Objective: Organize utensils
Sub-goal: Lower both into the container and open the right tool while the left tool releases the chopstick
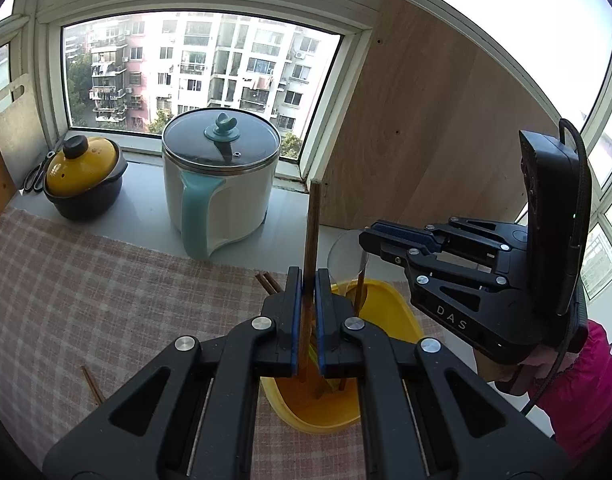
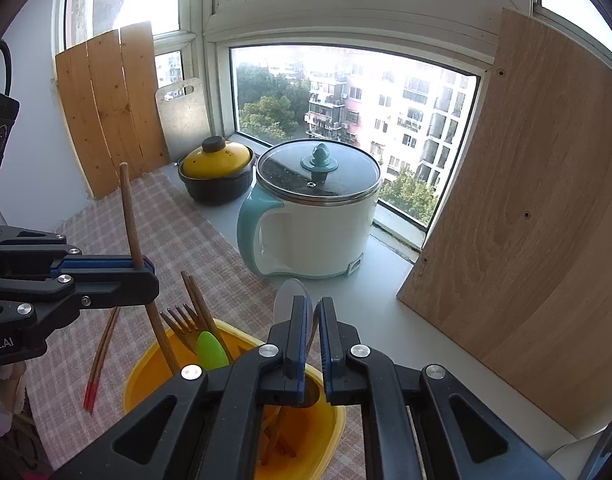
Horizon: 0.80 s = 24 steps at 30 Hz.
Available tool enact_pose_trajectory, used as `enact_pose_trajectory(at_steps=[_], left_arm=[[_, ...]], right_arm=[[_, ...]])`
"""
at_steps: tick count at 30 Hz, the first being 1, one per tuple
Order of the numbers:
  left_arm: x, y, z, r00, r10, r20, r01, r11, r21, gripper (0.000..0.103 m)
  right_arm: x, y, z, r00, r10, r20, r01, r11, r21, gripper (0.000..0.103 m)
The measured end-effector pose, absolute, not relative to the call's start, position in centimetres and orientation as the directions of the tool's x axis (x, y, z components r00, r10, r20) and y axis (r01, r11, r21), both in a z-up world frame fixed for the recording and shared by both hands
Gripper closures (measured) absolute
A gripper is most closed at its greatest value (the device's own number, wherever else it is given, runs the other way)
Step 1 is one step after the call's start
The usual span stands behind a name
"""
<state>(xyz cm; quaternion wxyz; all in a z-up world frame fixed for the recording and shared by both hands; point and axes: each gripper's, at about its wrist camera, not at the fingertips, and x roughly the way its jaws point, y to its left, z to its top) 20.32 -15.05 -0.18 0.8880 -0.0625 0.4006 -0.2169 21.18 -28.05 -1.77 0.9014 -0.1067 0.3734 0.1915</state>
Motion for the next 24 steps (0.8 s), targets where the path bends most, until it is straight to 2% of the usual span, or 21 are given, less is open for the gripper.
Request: enact_pose_trajectory(at_steps=[4,6,9,15,17,20,24], left_arm=[[20.0,-14.8,-0.1,0.578,-0.432,-0.692,0.331,0.899,-0.285,0.099],[19.7,-14.6,0.0,0.578,-0.435,-0.69,0.332,0.898,-0.289,0.094],[19.1,-14.1,0.3,0.582,-0.437,-0.686,0.333,0.897,-0.29,0.094],[17.6,-12.6,0.9,0.593,-0.434,-0.678,0.334,0.899,-0.283,0.094],[17.1,-11.9,1.1,0.599,-0.431,-0.675,0.331,0.901,-0.282,0.092],[16.3,-10.5,1.1,0.603,-0.436,-0.668,0.33,0.899,-0.29,0.076],[15.1,-8.3,1.0,0.619,-0.401,-0.675,0.311,0.915,-0.258,0.072]], right_arm=[[20.6,-28.1,-1.7,0.641,0.268,-0.72,-0.42,0.907,-0.036,0.087],[20.1,-28.1,-1.5,0.643,0.267,-0.718,-0.416,0.908,-0.036,0.084],[19.3,-28.0,-1.1,0.643,0.268,-0.717,-0.414,0.91,-0.031,0.083],[17.4,-27.5,-0.4,0.652,0.268,-0.709,-0.403,0.915,-0.025,0.074],[16.7,-27.3,-0.2,0.653,0.274,-0.706,-0.402,0.916,-0.016,0.061],[15.6,-26.8,0.1,0.662,0.277,-0.696,-0.398,0.917,-0.013,0.05],[14.3,-25.9,0.4,0.668,0.29,-0.685,-0.398,0.917,0.001,0.041]])
